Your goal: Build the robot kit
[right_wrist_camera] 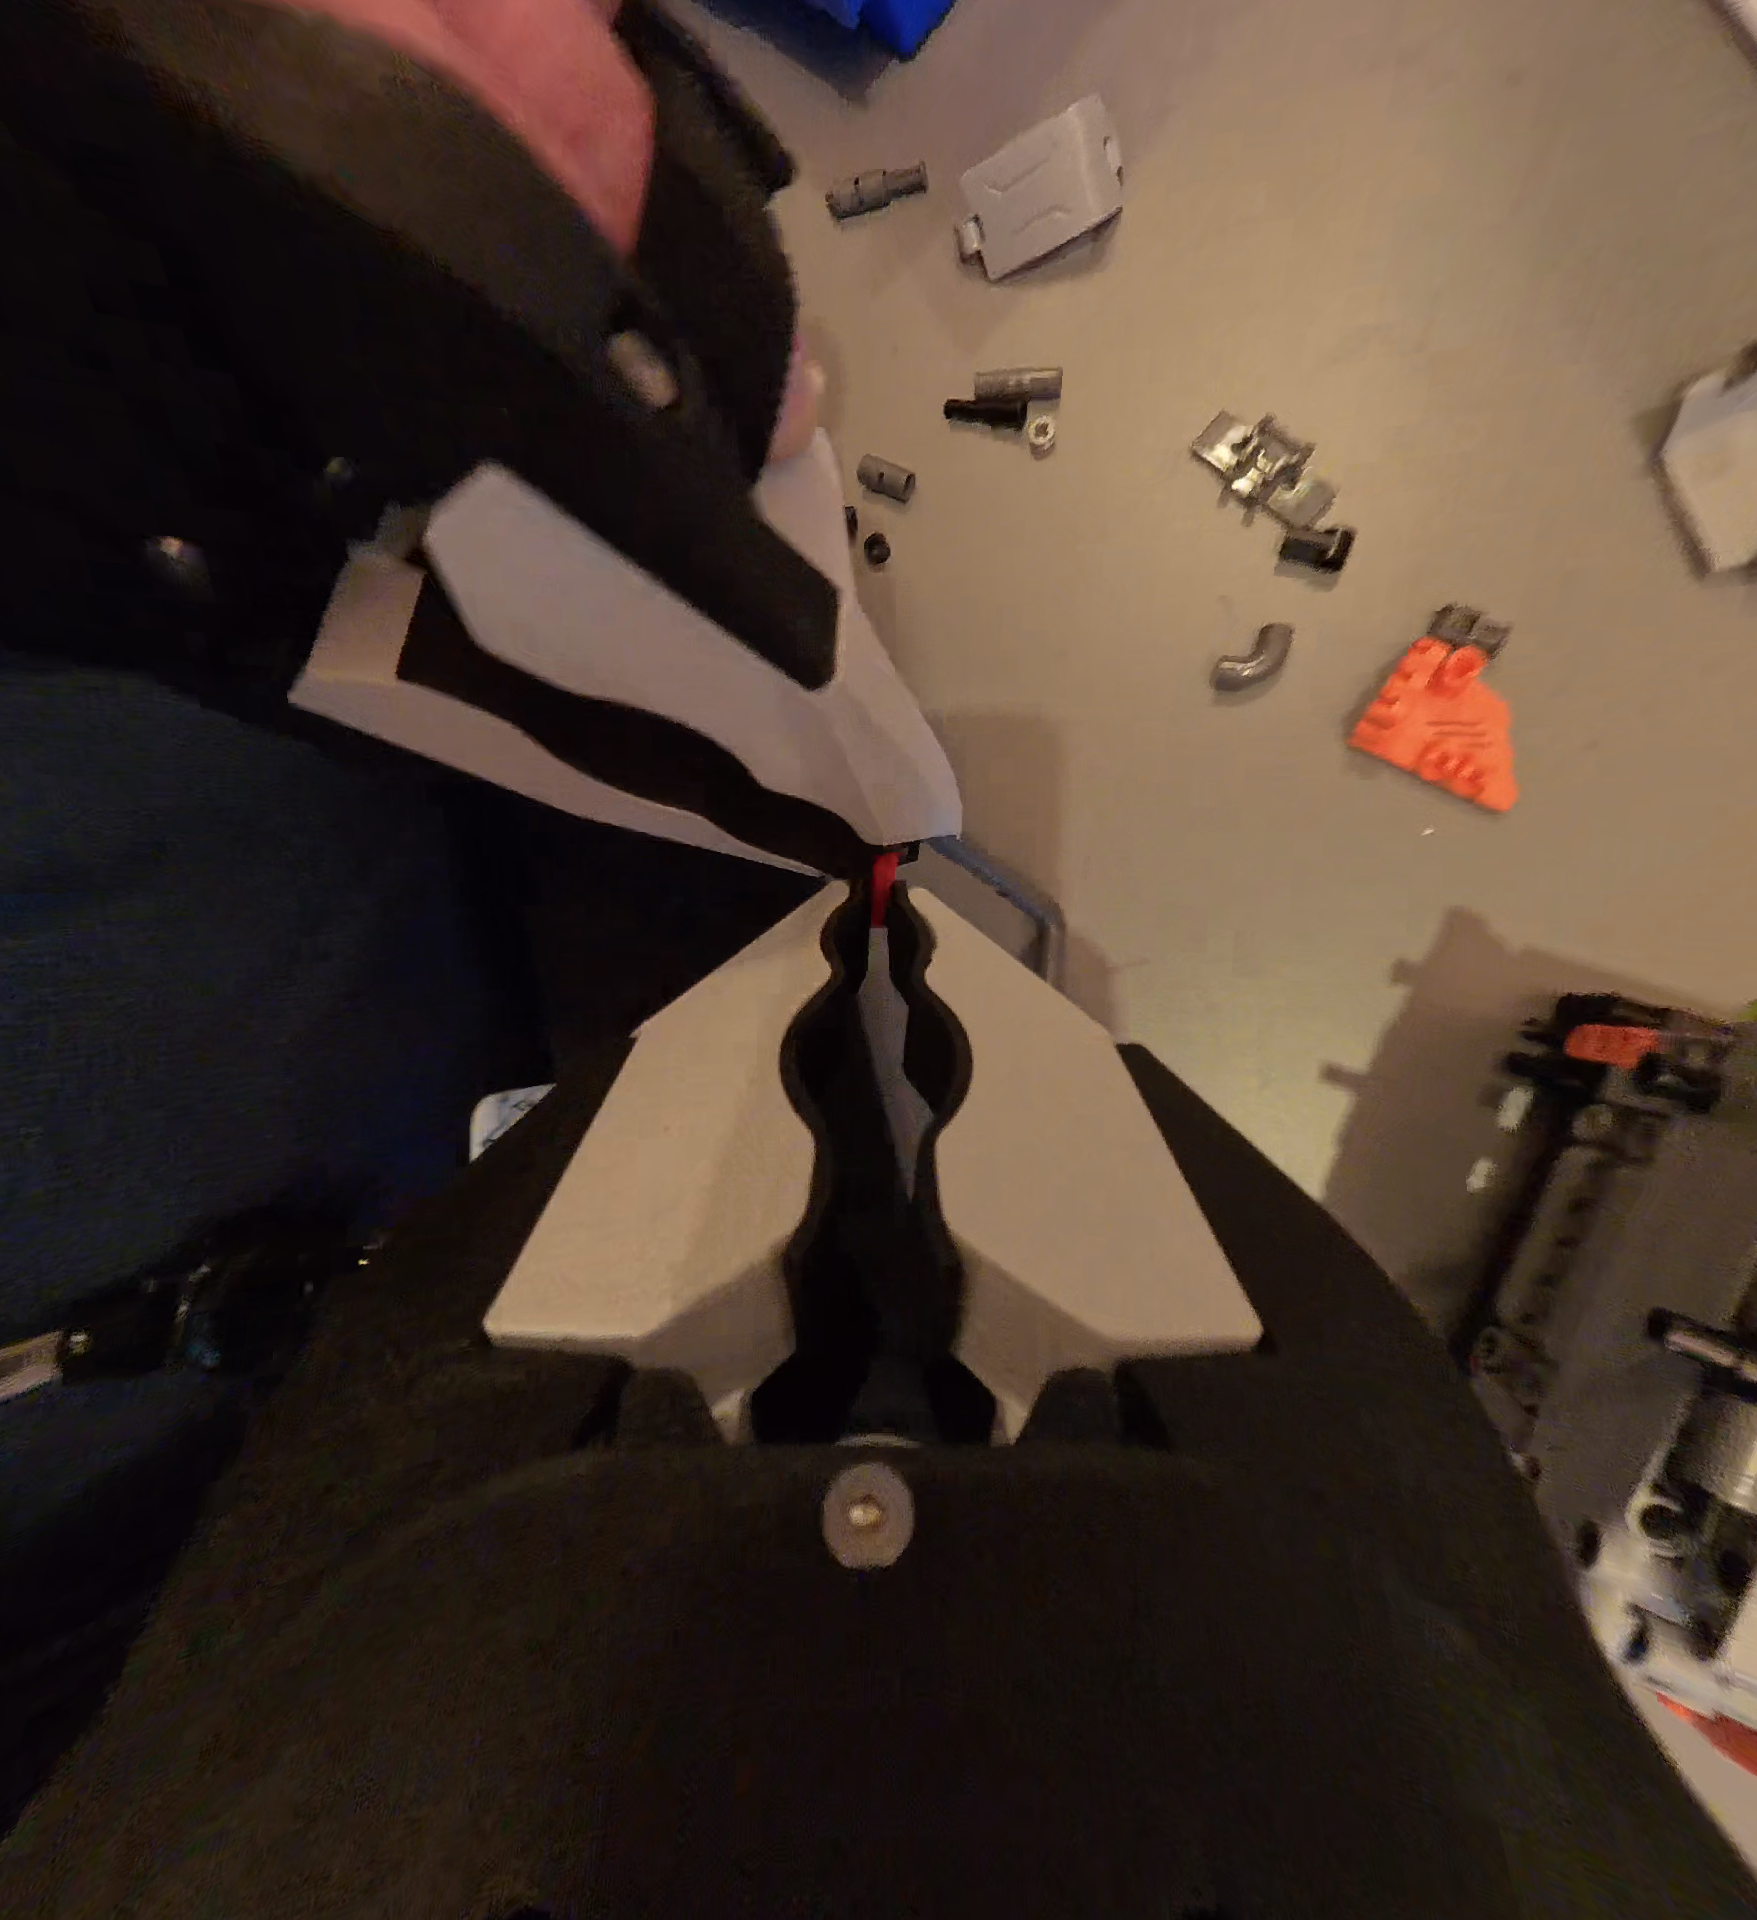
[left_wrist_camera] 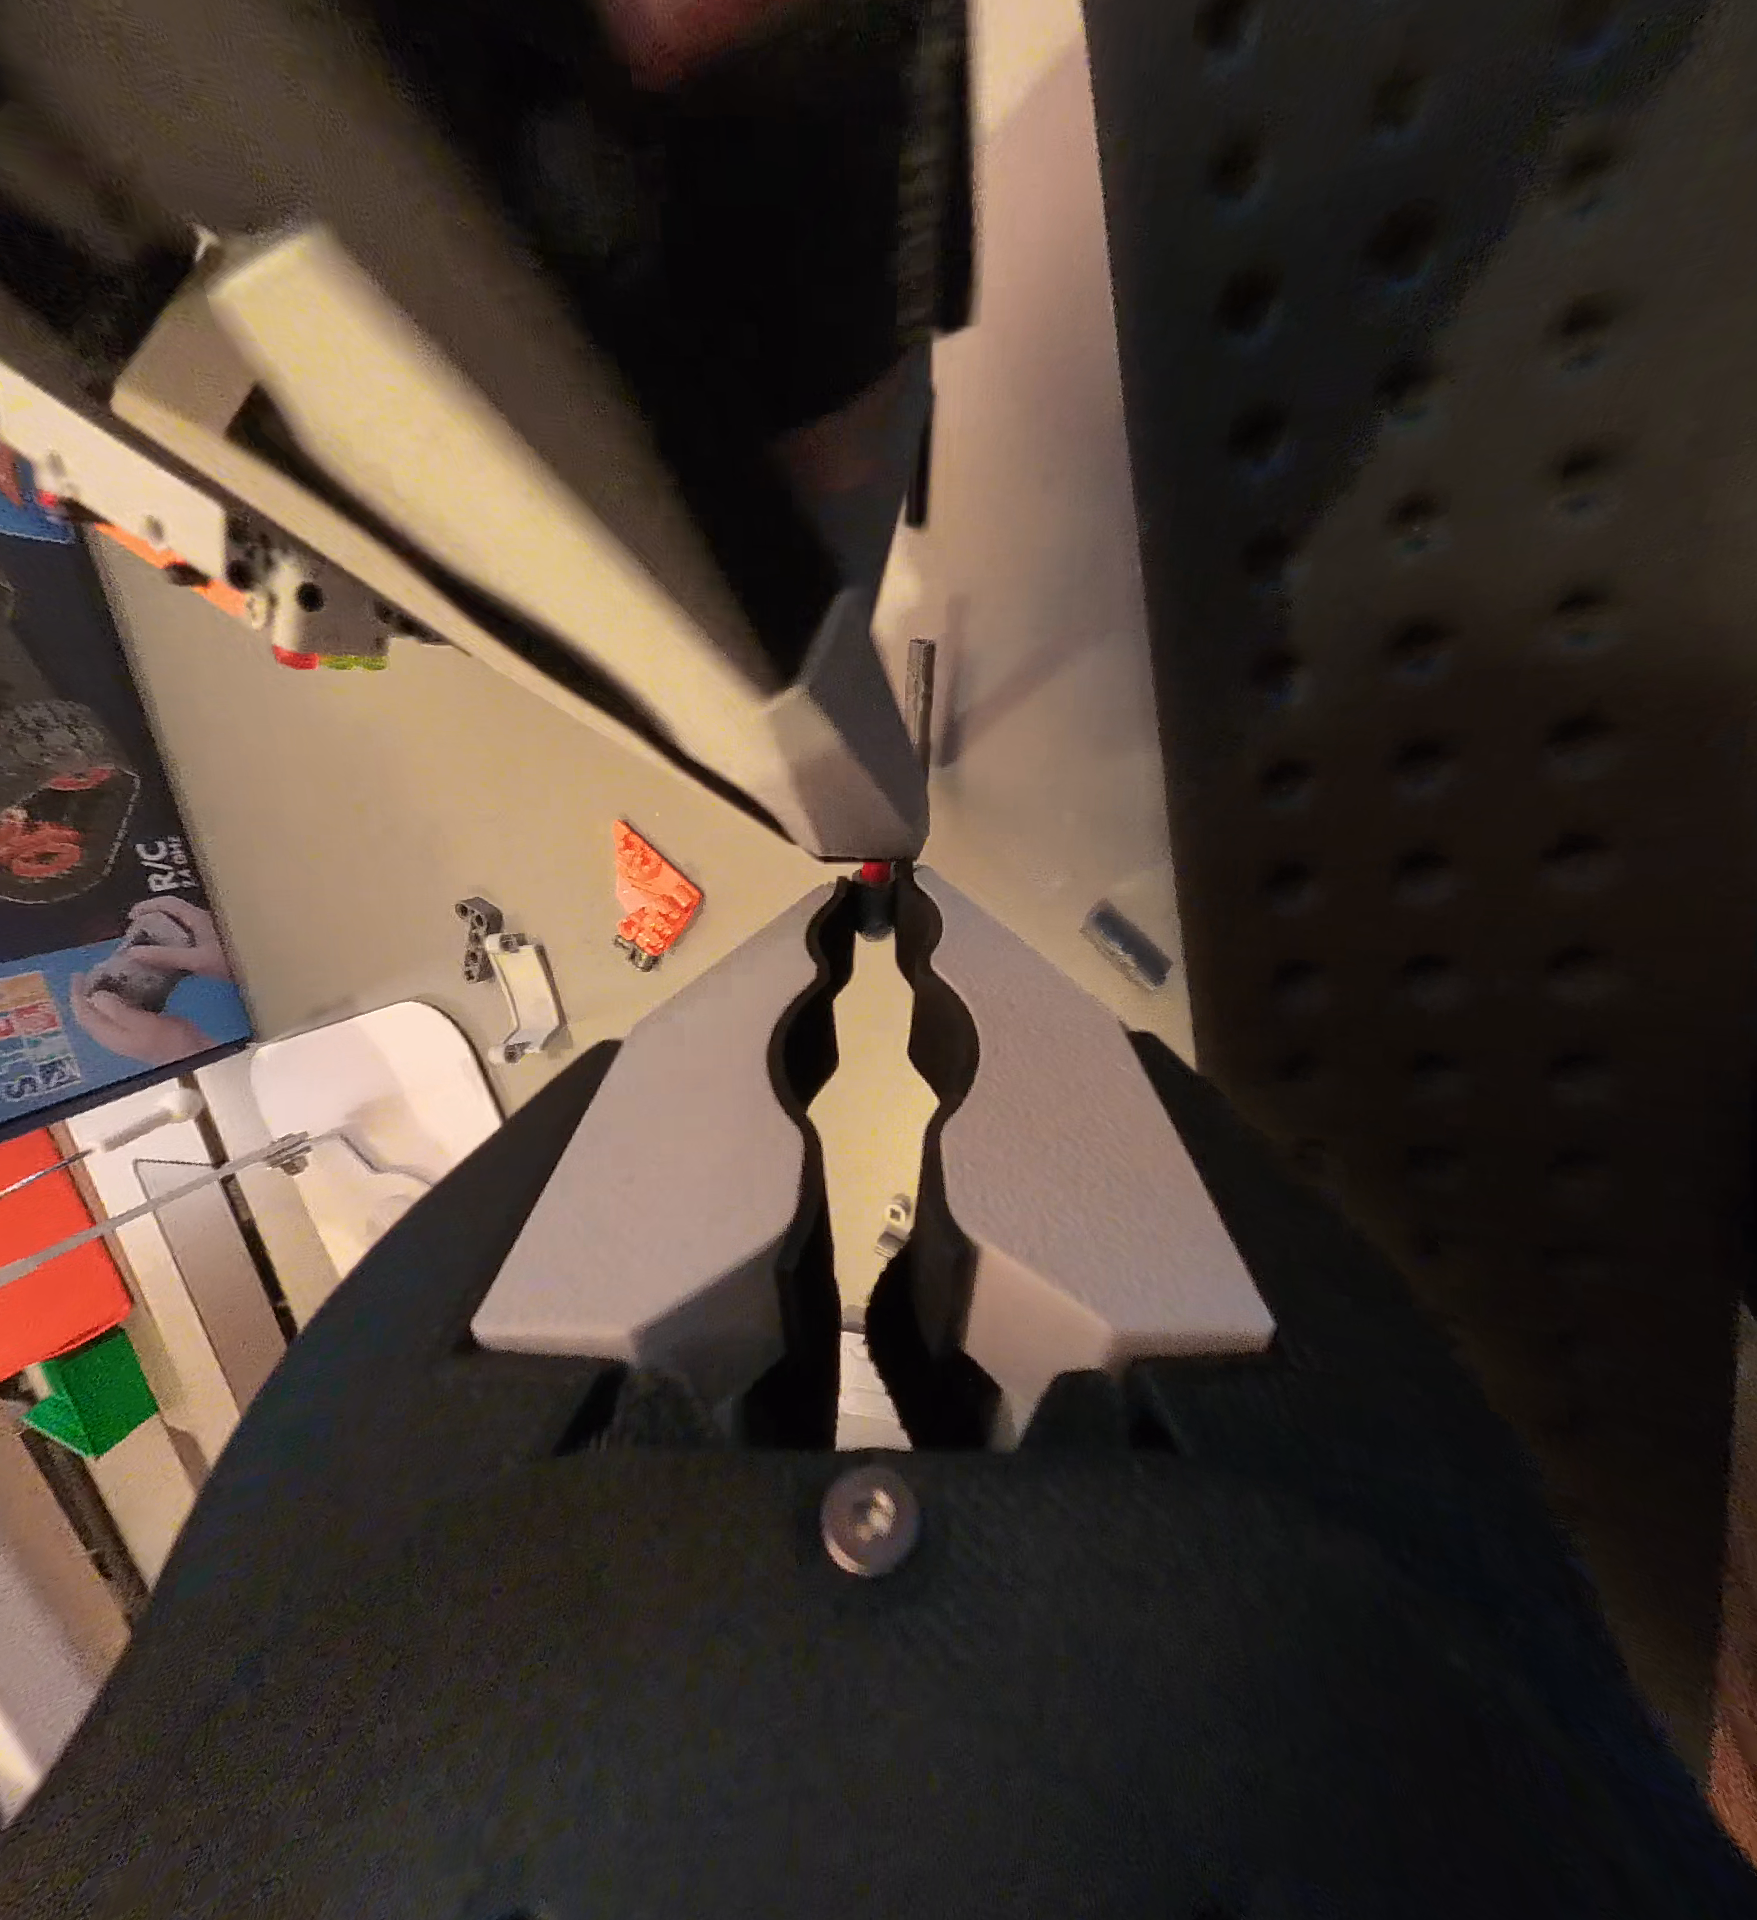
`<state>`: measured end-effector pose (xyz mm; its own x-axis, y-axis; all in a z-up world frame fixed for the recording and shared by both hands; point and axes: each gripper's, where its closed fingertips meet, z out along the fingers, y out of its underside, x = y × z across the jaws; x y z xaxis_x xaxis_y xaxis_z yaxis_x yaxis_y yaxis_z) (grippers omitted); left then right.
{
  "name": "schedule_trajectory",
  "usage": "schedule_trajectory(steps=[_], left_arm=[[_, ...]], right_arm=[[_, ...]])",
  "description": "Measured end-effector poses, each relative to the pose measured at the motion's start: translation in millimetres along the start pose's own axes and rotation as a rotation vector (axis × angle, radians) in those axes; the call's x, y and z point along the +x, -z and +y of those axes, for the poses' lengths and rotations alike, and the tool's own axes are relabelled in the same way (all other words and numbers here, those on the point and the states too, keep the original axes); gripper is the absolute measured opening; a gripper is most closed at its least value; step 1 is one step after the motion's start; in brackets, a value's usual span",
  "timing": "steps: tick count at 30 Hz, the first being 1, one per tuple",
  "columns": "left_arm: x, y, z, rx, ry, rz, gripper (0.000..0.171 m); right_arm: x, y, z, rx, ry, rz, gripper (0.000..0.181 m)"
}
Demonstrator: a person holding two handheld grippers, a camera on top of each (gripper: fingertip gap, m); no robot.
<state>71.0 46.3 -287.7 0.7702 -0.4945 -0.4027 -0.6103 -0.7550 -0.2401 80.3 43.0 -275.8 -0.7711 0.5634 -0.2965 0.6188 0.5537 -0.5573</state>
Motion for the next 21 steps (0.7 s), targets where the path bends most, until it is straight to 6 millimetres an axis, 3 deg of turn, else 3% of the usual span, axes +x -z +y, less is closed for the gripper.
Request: schedule_trajectory(steps=[12,21], left_arm=[[-1.6,3.0,0.2,0.05,0.069,0.045,0.004],[1.3,1.2,-3.0,-0.003,-0.062,-0.017,0.003]], right_arm=[[-1.0,1.3,-4.6,0.134,-0.106,-0.104,0.0],[-4.3,-0.1,1.8,0.053,-0.113,-0.165,0.0]])
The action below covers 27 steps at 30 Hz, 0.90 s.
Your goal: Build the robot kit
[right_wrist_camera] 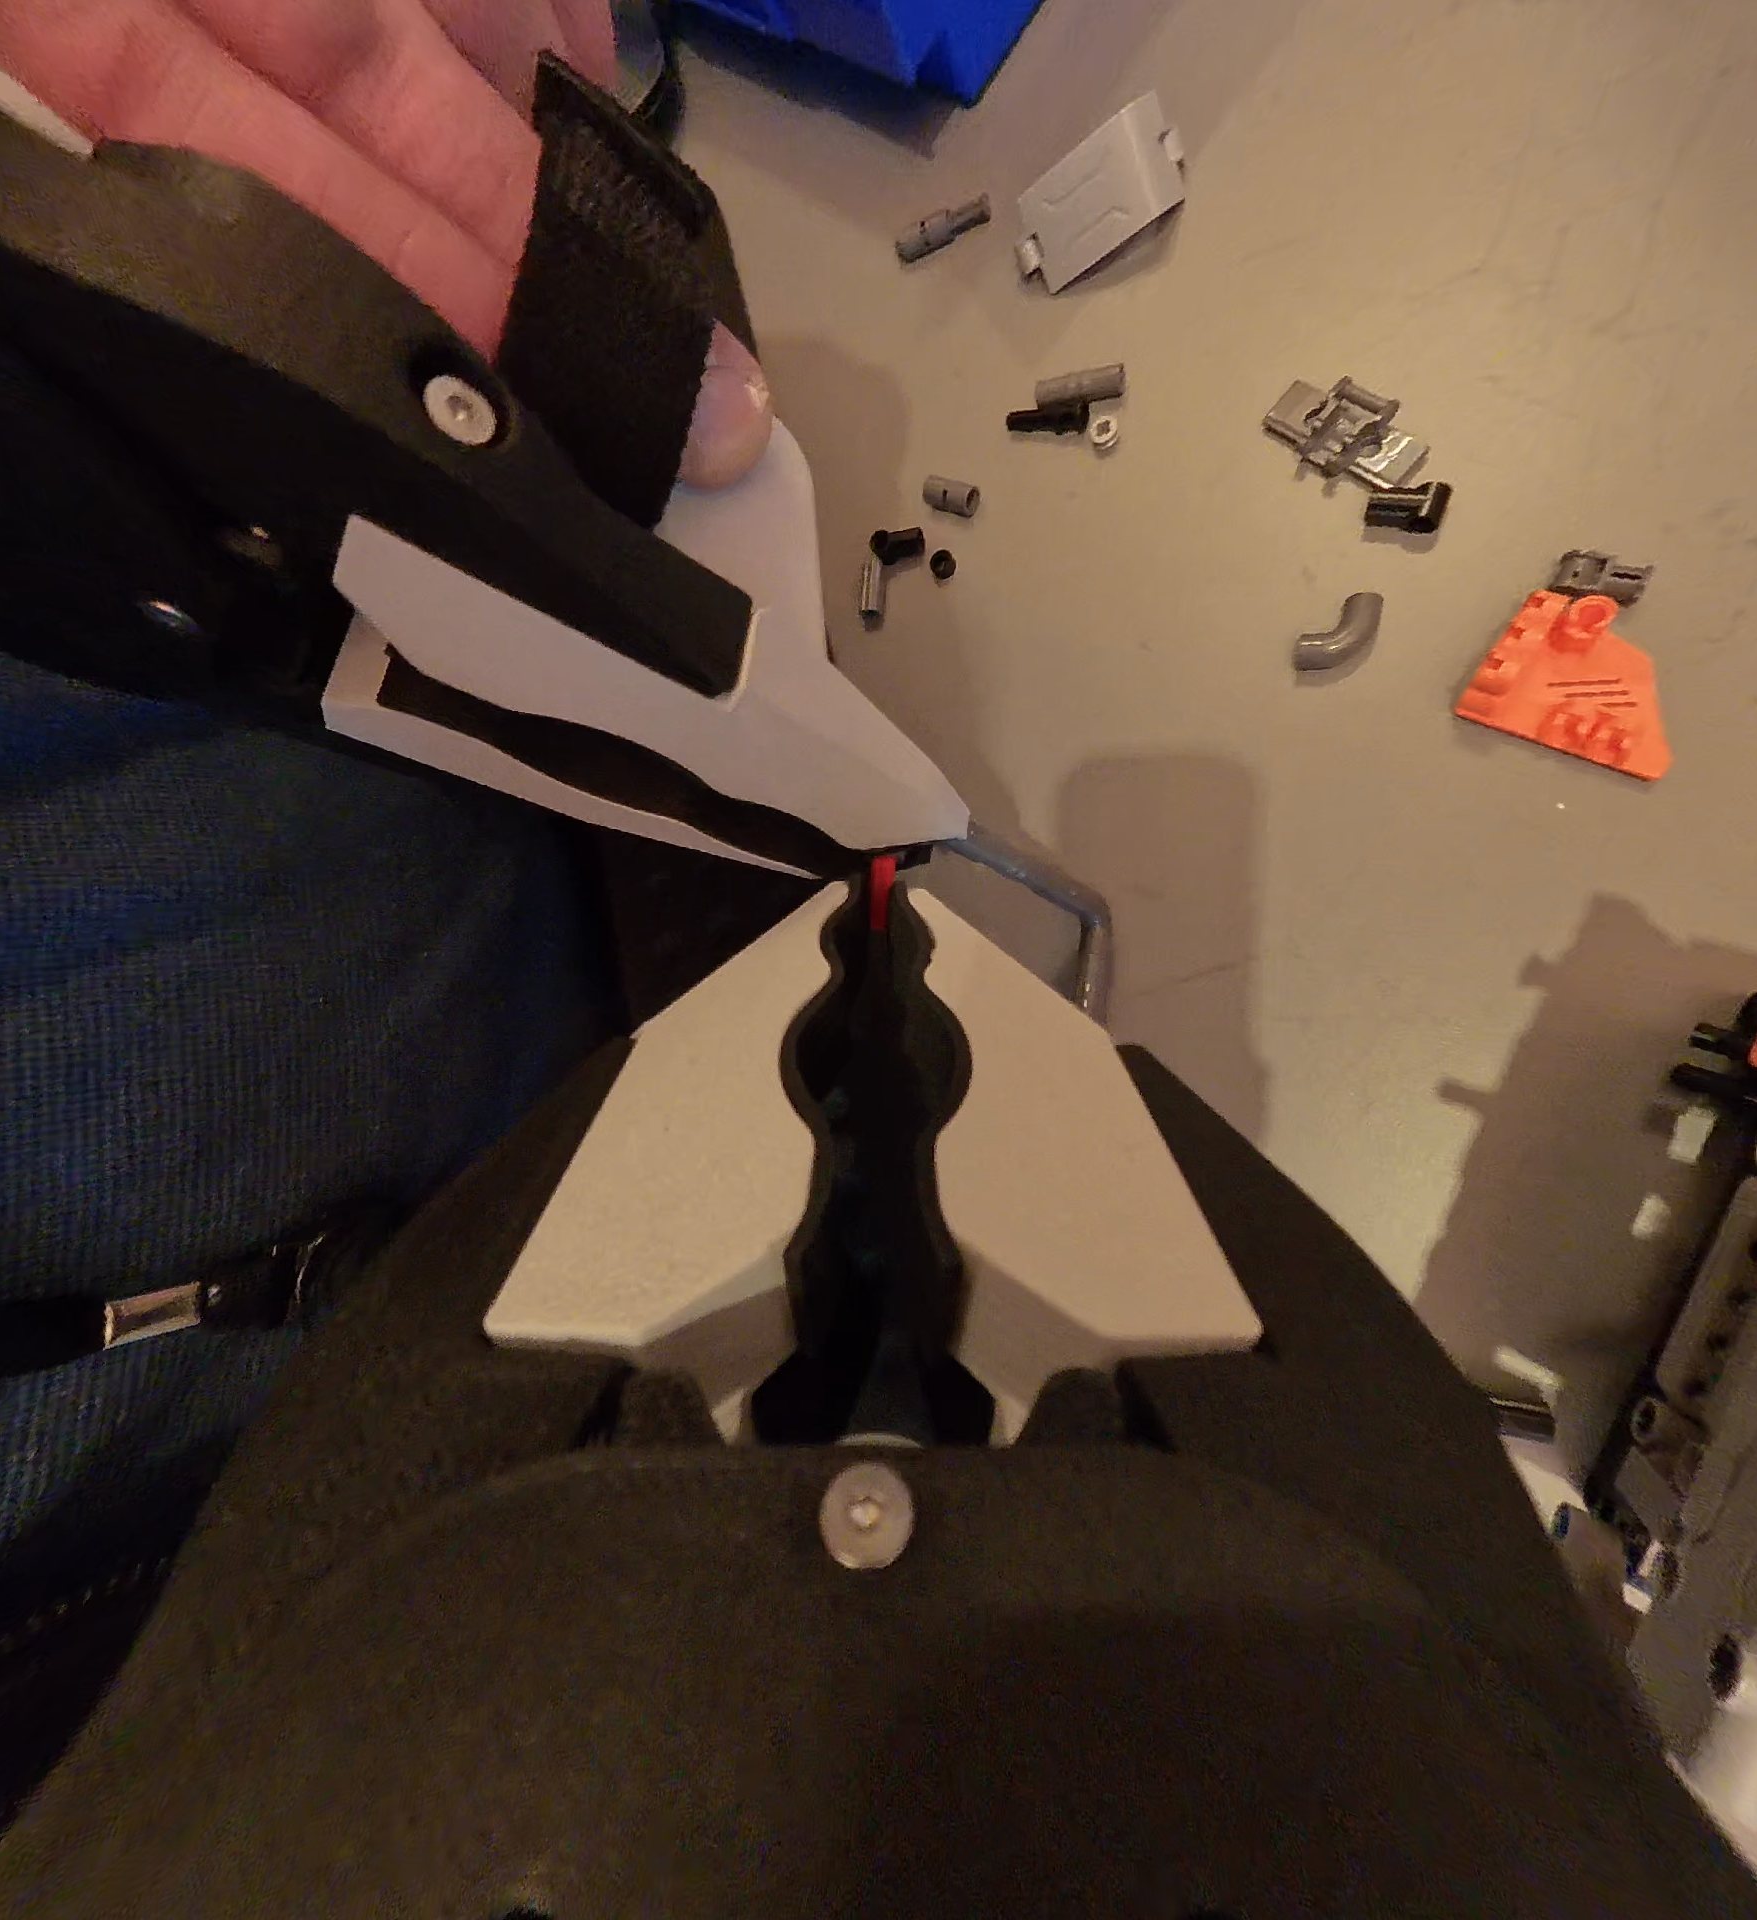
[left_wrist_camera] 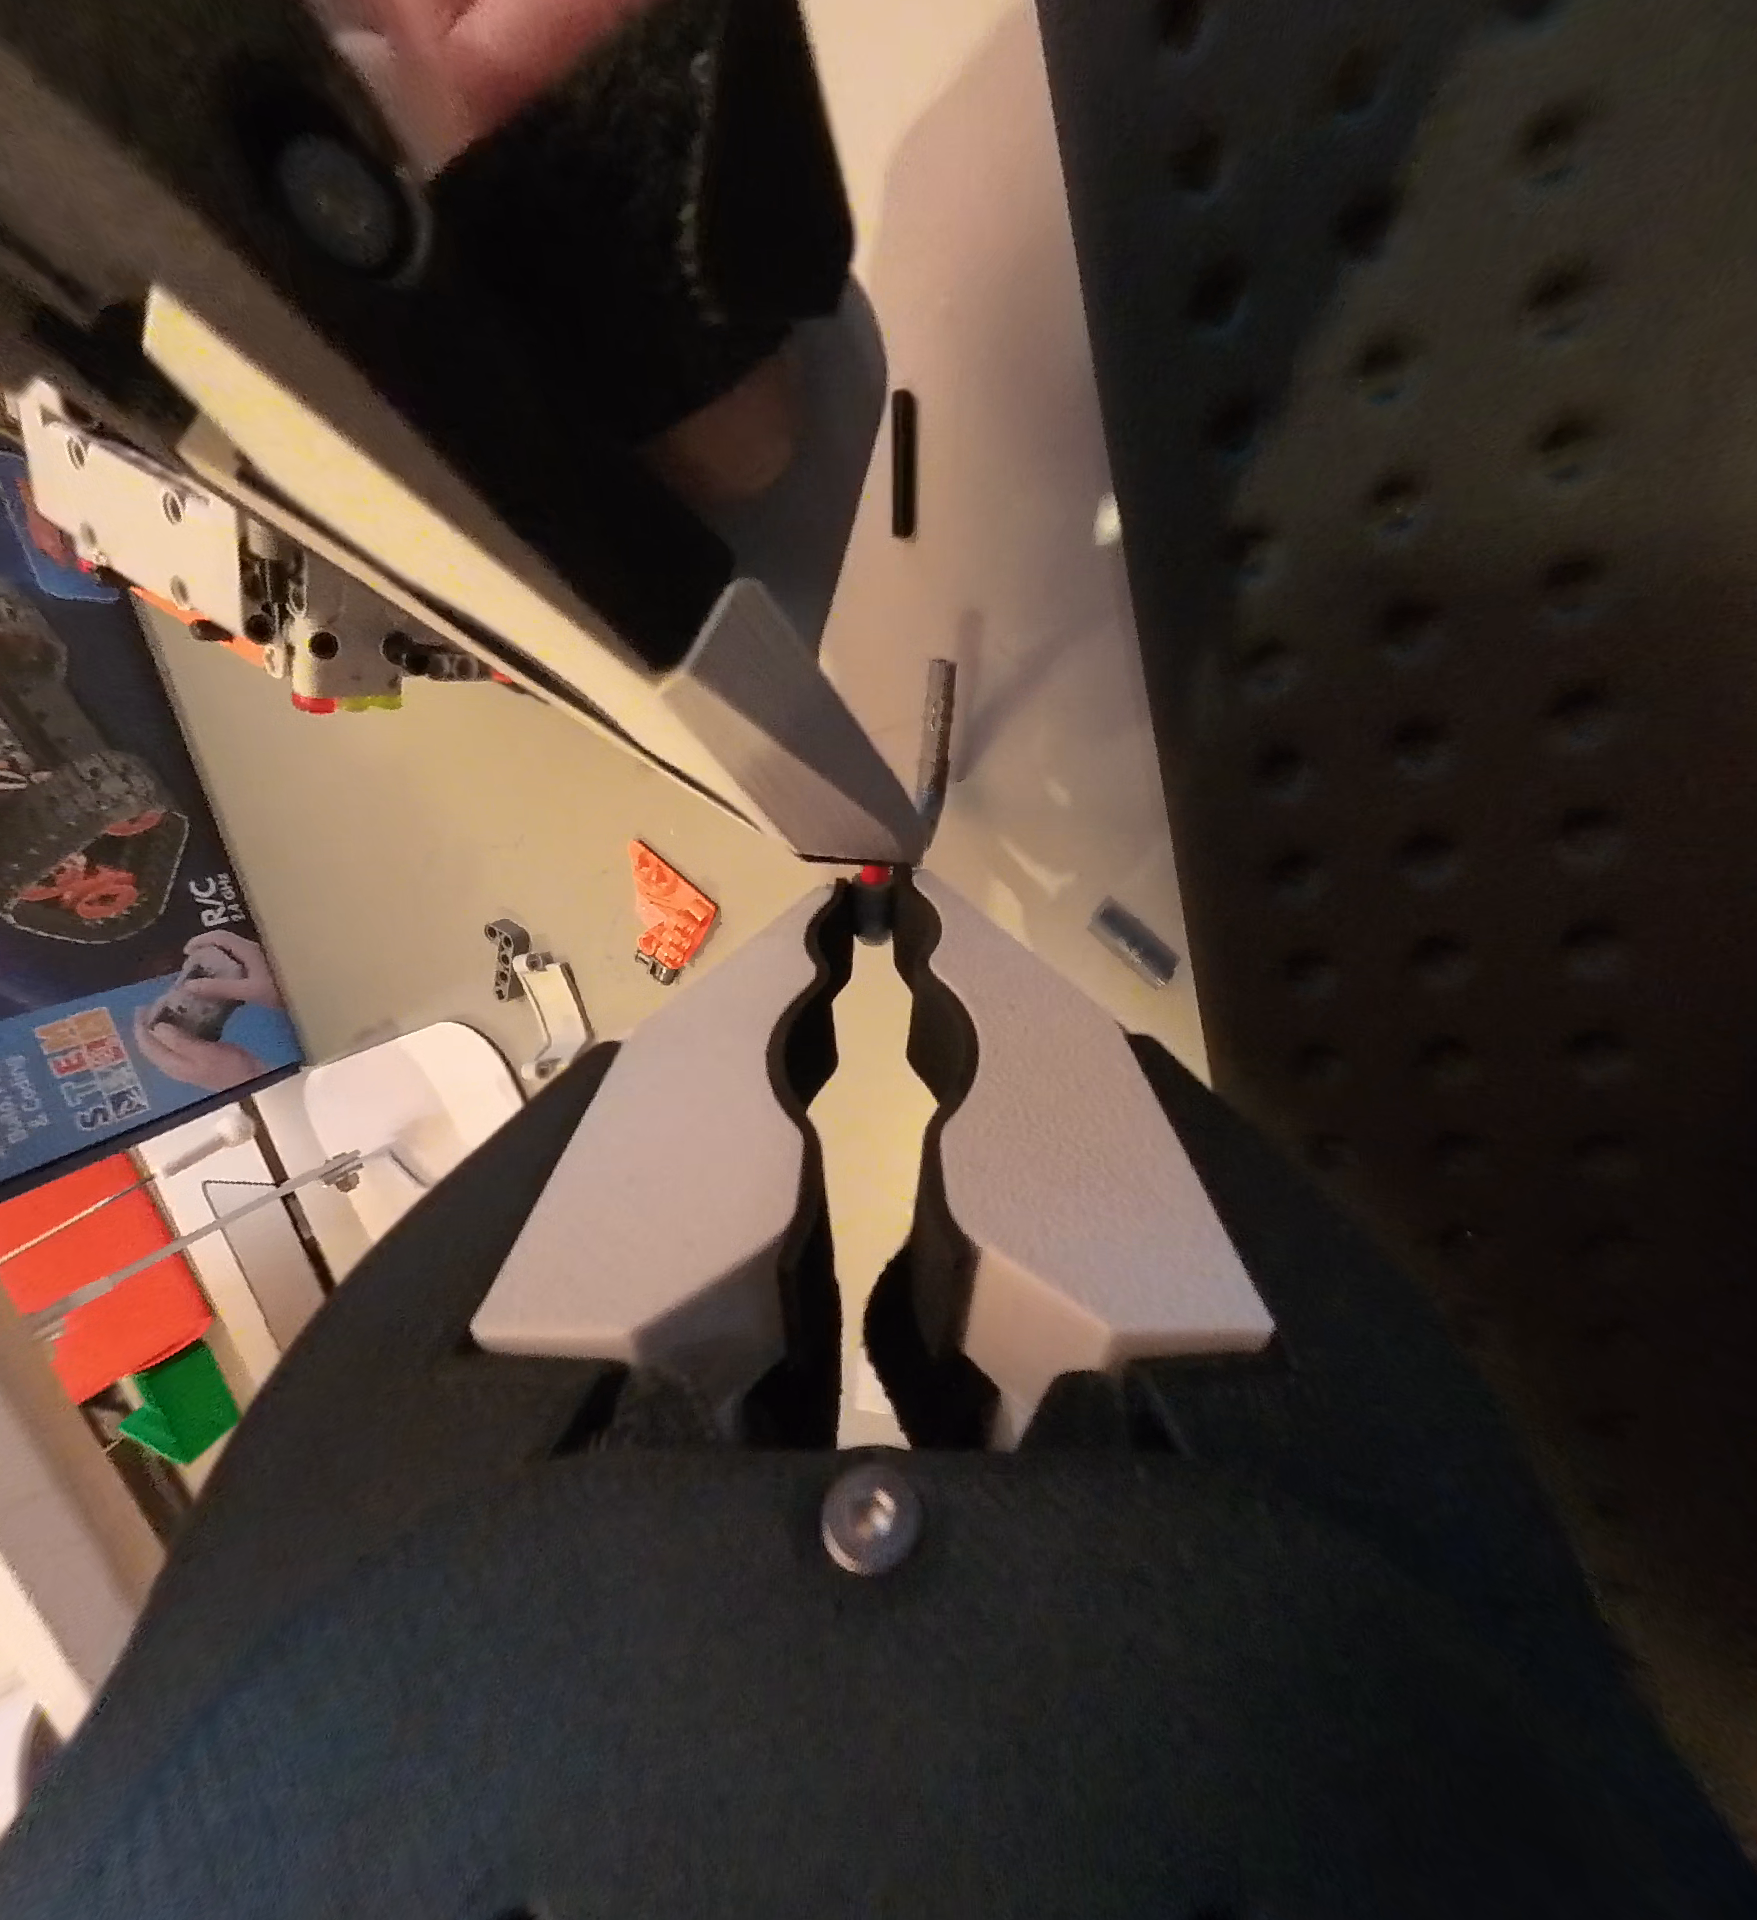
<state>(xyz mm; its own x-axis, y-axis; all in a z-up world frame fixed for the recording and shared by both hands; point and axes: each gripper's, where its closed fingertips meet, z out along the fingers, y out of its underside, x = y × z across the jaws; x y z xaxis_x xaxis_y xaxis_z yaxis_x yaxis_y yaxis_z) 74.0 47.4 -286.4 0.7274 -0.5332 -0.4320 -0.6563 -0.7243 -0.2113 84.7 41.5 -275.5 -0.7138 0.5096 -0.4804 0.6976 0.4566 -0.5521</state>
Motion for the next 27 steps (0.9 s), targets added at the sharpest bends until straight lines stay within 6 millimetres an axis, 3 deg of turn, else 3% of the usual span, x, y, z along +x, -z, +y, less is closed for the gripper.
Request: schedule_trajectory(steps=[8,18,27], left_arm=[[6.6,-3.2,1.3,-0.046,-0.086,-0.02,0.003],[-3.2,-1.7,10.2,0.013,0.08,0.012,0.004],[-3.5,-2.4,10.7,0.045,0.145,0.027,0.004]], right_arm=[[-0.5,-7.0,3.1,-0.066,0.043,-0.029,0.0],[5.4,-4.0,-7.2,0.051,0.006,-0.012,0.001],[4.3,3.4,-7.8,0.121,-0.009,-0.016,0.015]])
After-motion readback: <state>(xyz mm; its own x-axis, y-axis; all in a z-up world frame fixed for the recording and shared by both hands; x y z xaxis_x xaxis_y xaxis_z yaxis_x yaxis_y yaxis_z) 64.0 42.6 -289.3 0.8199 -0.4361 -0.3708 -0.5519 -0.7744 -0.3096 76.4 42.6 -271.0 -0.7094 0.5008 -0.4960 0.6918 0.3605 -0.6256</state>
